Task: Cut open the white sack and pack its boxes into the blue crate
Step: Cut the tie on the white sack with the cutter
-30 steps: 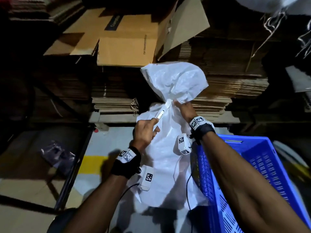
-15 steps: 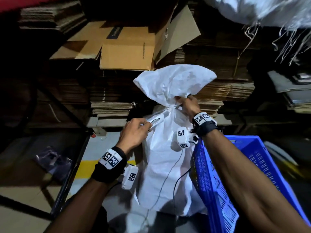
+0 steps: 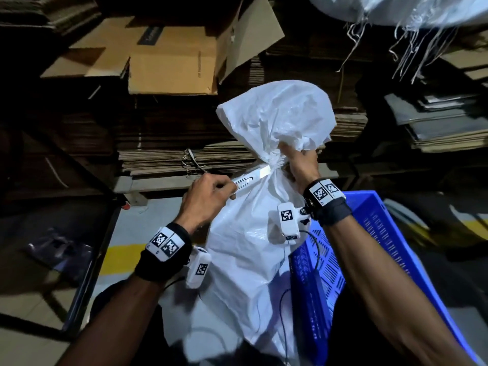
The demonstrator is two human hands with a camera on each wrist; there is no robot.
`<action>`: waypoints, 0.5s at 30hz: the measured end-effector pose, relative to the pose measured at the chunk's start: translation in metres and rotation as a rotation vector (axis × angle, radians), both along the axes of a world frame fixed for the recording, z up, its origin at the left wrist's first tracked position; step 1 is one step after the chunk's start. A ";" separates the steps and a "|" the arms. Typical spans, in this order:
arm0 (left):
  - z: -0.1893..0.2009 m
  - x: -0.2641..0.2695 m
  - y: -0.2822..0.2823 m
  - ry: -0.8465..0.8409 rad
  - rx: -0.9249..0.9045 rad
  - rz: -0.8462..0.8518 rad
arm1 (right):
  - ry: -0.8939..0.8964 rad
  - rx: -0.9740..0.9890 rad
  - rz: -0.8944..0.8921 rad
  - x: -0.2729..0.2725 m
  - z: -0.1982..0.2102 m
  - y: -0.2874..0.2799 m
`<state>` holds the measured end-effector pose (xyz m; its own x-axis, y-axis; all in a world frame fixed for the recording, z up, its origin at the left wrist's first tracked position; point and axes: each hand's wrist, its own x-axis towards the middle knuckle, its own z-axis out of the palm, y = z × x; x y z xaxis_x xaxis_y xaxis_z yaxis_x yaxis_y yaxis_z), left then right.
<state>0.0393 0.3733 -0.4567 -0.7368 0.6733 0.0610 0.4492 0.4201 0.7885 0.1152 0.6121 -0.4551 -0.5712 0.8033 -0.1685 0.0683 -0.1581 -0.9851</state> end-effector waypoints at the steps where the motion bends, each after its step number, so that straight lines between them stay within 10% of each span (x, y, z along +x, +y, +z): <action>1: 0.001 0.003 0.001 -0.007 -0.001 -0.002 | 0.014 0.008 -0.022 0.006 -0.001 0.000; 11: 0.007 0.011 0.016 0.112 -0.061 0.024 | -0.411 0.397 0.040 0.029 0.007 0.011; 15: 0.003 0.013 0.015 0.279 -0.170 0.046 | -0.090 0.318 0.086 0.026 0.003 0.007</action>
<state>0.0519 0.3883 -0.4538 -0.7374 0.6576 0.1544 0.6154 0.5597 0.5550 0.1407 0.6188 -0.4525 -0.6335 0.7732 0.0305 0.1565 0.1666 -0.9735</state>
